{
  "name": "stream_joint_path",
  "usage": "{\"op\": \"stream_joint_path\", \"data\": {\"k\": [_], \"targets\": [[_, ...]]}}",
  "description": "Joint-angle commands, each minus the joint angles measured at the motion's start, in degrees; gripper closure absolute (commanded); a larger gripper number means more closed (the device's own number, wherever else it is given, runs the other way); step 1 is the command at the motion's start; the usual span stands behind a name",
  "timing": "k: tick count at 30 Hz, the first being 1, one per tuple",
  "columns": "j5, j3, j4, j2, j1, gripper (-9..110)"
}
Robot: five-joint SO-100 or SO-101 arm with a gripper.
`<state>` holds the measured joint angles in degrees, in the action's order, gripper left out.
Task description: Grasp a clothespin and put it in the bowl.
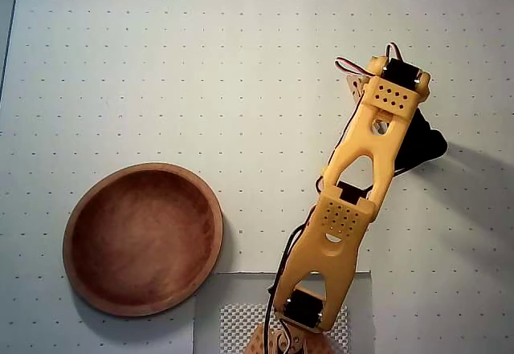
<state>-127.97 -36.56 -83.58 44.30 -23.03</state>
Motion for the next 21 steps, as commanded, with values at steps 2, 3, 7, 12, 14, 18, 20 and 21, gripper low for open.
{"op": "stream_joint_path", "data": {"k": [2, 3, 7, 12, 14, 18, 20, 21], "targets": [[1.4, 8.0, 0.5, -1.7, 1.8, 81], [2.5, 9.2, 0.5, -3.0, 2.8, 81], [4.6, 11.4, 0.4, -5.5, 4.9, 81], [5.4, 11.4, 0.4, -6.1, 5.7, 81], [5.6, 11.4, 0.4, -6.1, 5.7, 81], [5.6, 11.4, 1.1, -6.3, 5.6, 81], [5.6, 11.5, 1.2, -7.0, 5.5, 81], [5.6, 11.7, 1.2, -7.5, 5.4, 81]]}}
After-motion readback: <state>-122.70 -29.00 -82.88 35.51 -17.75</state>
